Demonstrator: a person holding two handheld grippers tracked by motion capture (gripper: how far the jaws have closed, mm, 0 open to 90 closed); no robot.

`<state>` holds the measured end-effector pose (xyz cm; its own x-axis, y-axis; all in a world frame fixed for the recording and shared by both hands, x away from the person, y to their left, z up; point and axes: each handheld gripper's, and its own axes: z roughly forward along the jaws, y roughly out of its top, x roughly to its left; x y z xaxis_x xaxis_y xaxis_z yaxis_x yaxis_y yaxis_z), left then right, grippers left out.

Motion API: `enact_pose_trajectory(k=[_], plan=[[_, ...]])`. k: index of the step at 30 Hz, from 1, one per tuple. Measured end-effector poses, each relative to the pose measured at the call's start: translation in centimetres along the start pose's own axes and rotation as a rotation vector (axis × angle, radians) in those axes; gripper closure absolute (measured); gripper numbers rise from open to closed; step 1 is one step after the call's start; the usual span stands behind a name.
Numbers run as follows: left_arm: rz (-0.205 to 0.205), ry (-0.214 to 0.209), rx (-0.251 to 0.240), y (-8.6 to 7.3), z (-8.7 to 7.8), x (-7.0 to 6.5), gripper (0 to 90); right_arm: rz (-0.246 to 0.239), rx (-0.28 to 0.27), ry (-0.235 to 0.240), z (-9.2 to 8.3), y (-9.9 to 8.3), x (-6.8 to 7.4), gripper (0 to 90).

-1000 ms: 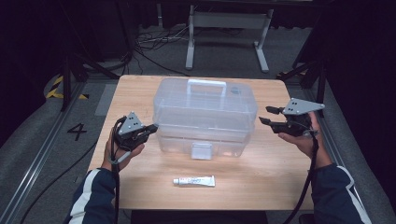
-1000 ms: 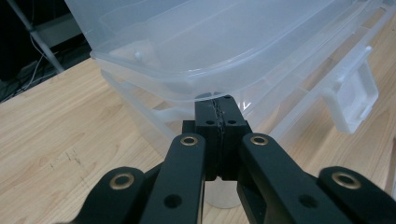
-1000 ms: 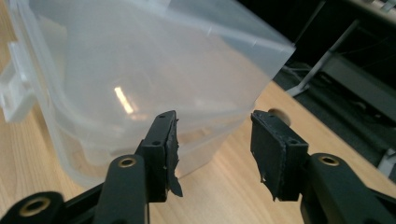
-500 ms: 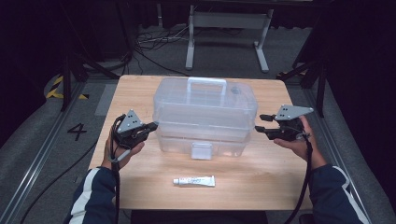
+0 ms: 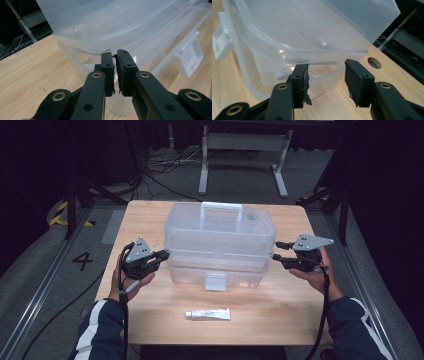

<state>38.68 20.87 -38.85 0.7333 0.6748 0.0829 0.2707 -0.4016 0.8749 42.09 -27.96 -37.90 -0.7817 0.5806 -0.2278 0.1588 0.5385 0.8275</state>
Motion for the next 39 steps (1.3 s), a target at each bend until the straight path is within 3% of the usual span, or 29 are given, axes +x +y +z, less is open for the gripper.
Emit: enact_pose_trajectory(k=[8,14,17,23,32,39], plan=[[0.014,-0.023,0.006,-0.2,-0.2,-0.4,77.1,0.014,-0.060,-0.029,-0.3,0.1,0.0,57.9],[0.050,-0.042,0.044,-0.5,0.0,-1.3,74.3,0.000,-0.123,-0.047,-0.5,0.5,0.4,59.7],[0.046,-0.054,0.038,-0.5,-0.1,-1.5,73.2,-0.016,-0.160,-0.065,-0.6,0.6,0.8,63.0],[0.062,-0.060,0.058,-0.7,0.3,-1.8,71.5,-0.032,-0.188,-0.102,-0.7,0.7,1.0,67.7],[0.084,-0.089,0.081,-0.8,1.1,-2.5,66.6,-0.007,-0.239,-0.170,-0.5,1.1,1.3,71.6],[0.101,-0.109,0.093,-0.6,1.8,-3.2,64.8,0.011,-0.251,-0.188,-0.5,1.4,1.1,72.4]])
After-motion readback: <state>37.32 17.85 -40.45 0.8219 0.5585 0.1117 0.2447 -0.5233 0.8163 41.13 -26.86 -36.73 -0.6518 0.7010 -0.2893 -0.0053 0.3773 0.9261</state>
